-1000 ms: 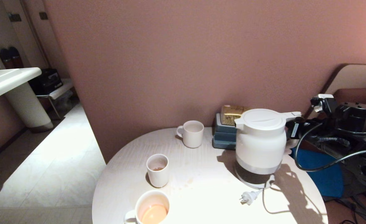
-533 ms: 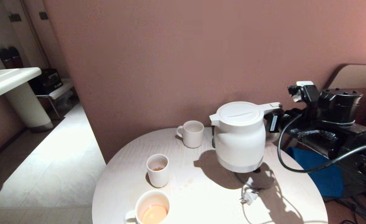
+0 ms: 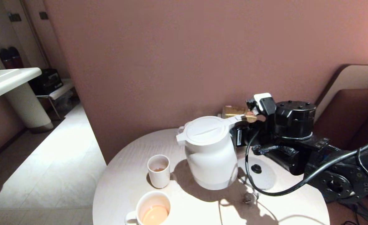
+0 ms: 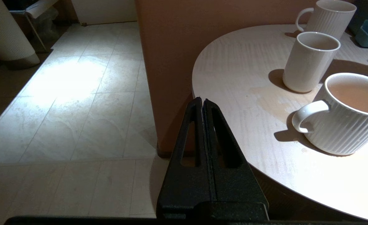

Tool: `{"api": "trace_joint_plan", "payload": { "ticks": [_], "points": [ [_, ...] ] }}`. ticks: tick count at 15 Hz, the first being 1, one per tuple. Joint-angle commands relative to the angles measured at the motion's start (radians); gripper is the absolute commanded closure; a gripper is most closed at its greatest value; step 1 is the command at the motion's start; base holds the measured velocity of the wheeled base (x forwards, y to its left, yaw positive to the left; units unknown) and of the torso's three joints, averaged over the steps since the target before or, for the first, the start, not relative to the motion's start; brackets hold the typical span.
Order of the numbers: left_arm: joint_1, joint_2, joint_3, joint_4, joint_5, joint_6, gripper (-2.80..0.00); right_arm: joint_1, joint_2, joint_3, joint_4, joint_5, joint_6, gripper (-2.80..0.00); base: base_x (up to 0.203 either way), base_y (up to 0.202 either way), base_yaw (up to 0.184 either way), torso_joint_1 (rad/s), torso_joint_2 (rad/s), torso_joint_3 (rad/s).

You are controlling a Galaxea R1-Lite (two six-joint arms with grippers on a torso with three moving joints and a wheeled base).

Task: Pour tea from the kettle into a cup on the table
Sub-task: Pour water into the cup

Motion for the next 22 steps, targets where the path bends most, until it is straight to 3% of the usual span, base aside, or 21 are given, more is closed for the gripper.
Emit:
{"api": "trace_joint_plan", "payload": {
  "ticks": [1,7,16,22],
  "points": [
    [-0.001,0.001,0.0,0.001,0.0,-0.001,0.0,0.033,0.047,-0.008,-0.005,-0.012,-0.005,0.0,0.0,0.0,0.0,0.0,0.0,0.0],
    [0.0,0.001,0.0,0.001,0.0,-0.001,0.0,0.094,0.095,-0.027,-0.007,-0.048,-0.021,0.0,0.0,0.0,0.0,0.0,0.0,0.0],
    [0.0,0.001,0.0,0.001,0.0,-0.001,0.0,0.089,0.157,-0.125,0.005,-0.068,-0.106,0.0,0.0,0.0,0.0,0.0,0.0,0.0],
    [0.0,0.001,0.0,0.001,0.0,-0.001,0.0,0.085,0.163,-0.202,0.088,-0.067,-0.175,0.0,0.0,0.0,0.0,0.0,0.0,0.0]
  ]
}}
